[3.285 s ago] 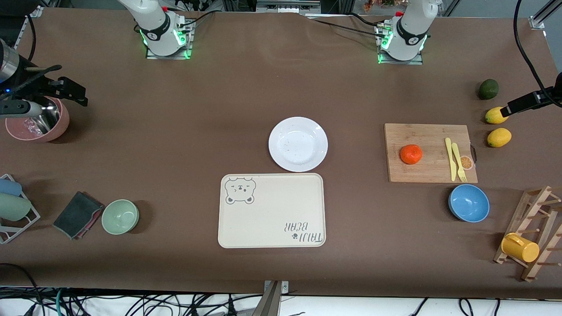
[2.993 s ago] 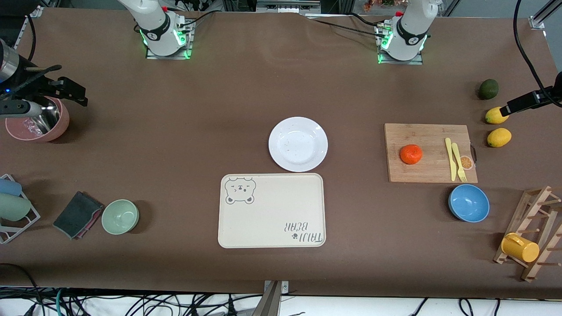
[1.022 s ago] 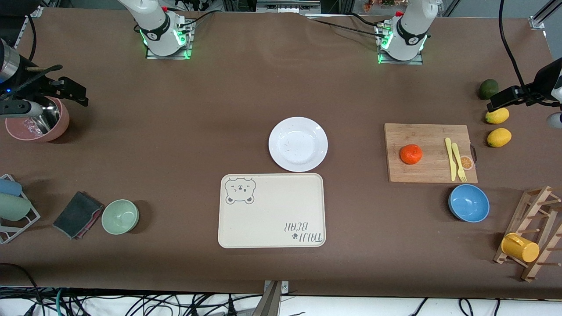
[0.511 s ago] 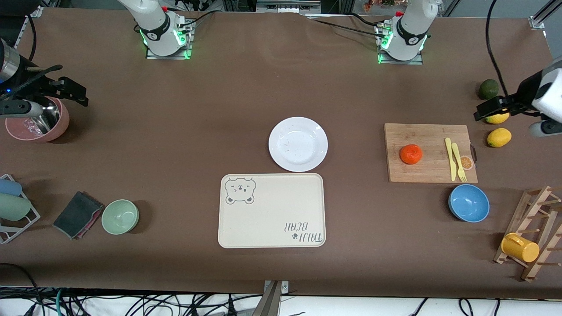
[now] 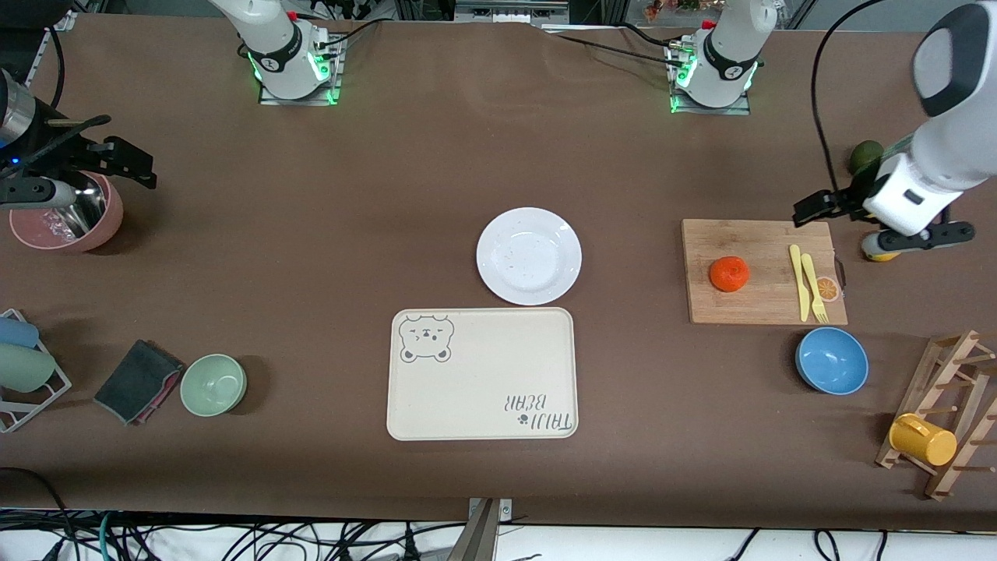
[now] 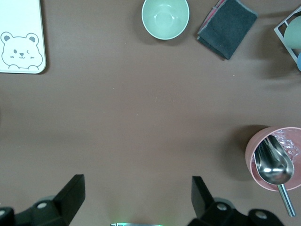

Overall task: Place orange and plate with both arms
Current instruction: 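Move the left gripper over the orange on the cutting board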

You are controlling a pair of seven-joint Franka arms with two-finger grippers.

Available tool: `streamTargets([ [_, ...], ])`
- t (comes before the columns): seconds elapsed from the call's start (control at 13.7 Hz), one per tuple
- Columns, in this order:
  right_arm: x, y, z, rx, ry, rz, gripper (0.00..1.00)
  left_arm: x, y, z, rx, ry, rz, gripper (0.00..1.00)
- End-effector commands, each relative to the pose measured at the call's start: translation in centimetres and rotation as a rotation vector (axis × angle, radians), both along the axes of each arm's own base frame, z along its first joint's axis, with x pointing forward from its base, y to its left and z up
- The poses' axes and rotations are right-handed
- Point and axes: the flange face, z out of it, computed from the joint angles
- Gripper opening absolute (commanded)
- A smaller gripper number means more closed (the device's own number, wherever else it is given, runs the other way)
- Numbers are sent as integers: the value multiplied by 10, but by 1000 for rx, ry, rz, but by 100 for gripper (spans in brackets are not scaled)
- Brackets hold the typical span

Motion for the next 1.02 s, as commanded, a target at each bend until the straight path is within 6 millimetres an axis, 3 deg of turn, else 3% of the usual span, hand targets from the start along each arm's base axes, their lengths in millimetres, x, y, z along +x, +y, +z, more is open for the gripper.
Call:
streamTargets([
  [0.0,1,-2,6,12,2,11,100,1,-4,-38,-20,-12,-8,100],
  [0.22,1,-2,6,14,2,11,100,5,-13,-89,-23,13,-20,100],
  [0.51,1,-2,6,12,2,11,100,-15,-27,-162,-23,-11,-39,100],
  [0.73,1,-2,6,12,1,11,100,-32,-29,-195,-22,-10,-44,100],
  [0.95,1,-2,5,14,2,11,100,-39,-30,-213,-23,-14,-47,100],
])
